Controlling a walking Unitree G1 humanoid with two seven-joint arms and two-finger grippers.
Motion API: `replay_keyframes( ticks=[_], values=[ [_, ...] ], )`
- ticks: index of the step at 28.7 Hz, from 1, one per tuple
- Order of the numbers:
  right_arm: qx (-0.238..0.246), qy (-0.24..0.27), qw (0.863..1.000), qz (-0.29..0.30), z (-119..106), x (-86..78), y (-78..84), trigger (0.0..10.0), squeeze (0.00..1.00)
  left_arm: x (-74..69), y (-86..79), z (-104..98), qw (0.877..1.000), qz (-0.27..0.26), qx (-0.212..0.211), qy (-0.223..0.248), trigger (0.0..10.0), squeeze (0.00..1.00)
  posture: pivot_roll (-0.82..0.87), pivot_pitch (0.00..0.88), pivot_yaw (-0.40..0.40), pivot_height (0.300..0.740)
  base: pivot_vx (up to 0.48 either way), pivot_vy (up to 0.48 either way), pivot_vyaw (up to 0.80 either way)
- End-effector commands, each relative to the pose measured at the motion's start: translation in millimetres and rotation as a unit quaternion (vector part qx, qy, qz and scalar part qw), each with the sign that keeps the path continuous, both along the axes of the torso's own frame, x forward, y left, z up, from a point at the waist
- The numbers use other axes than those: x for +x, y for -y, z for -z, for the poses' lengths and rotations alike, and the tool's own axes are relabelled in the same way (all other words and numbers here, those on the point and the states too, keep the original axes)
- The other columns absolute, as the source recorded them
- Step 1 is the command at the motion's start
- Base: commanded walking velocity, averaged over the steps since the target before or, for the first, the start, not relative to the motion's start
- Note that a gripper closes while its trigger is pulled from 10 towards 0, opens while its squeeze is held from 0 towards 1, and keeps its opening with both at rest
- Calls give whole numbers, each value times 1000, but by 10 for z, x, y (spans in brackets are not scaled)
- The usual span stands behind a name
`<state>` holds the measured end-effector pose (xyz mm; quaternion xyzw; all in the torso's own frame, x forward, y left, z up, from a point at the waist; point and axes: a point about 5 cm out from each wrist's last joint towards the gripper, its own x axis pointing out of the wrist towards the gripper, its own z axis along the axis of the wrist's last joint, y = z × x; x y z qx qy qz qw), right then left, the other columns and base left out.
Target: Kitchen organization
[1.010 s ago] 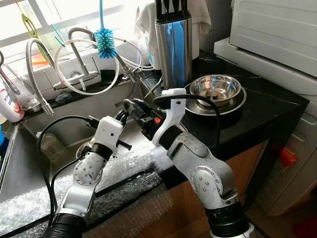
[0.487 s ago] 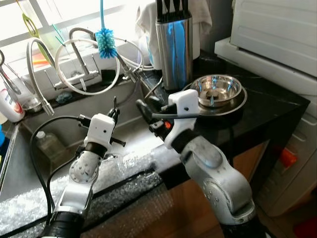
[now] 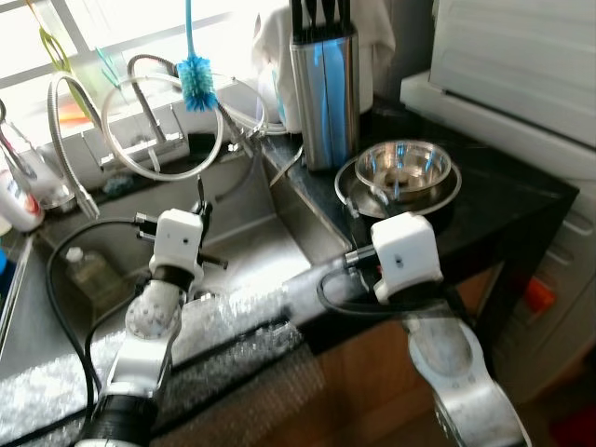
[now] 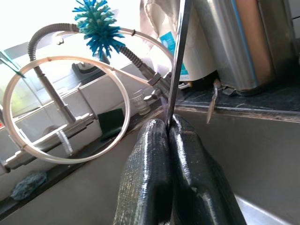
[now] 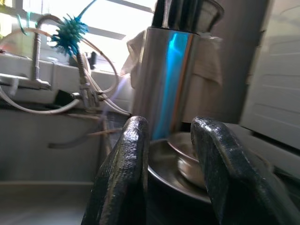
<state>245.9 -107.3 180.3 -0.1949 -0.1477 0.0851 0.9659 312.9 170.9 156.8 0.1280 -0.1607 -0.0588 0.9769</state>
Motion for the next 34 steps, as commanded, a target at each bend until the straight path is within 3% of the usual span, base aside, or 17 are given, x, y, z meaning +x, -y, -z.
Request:
replay_keyframes(
  ticks=[1,5,8,15,17,18,19,21,22,27,34],
  values=[
    [8,28,1000,10,-46,-66,0,10000,0,24,-94,-2,1000,-18,-5,-5,0,0,-180,0,174,740,0,0,0],
    [2,55,997,47,-12,-117,91,10000,0,26,-93,-5,1000,-19,-6,-4,0,0,-175,0,174,740,0,0,0],
    [-2,56,994,98,74,-159,255,10000,0,25,-123,-12,1000,-27,-9,-2,0,0,-171,0,174,740,0,0,0],
    [-35,49,987,149,215,-240,506,10000,0,37,-188,-17,999,-41,-28,-5,0,0,-172,0,178,740,0,0,0],
    [-38,36,983,176,286,-312,621,10000,0,46,-210,-25,998,-46,-36,-6,1216,0,-173,0,181,740,0,0,0],
    [-38,32,982,180,308,-330,638,10000,0,48,-213,-25,998,-46,-37,-6,1216,0,-172,0,181,740,0,0,0],
    [-45,29,982,183,342,-364,650,10000,0,51,-216,-26,998,-47,-39,-6,5922,0,-169,0,182,740,0,0,0],
    [-53,28,982,181,362,-390,651,10000,0,54,-220,-28,998,-48,-39,-6,5922,0,-170,0,182,740,0,0,0],
    [-59,25,981,183,389,-414,661,10000,0,56,-227,-29,998,-50,-42,-6,10000,0,-169,0,182,740,0,0,0],
    [-62,7,973,223,485,-508,801,10000,0,65,-274,-60,997,-57,-57,-2,10000,0,-170,0,190,740,0,0,0],
    [-61,-3,969,238,527,-562,842,10000,0,72,-284,-73,997,-56,-60,0,10000,0,-171,0,192,740,0,0,0]
  ],
)
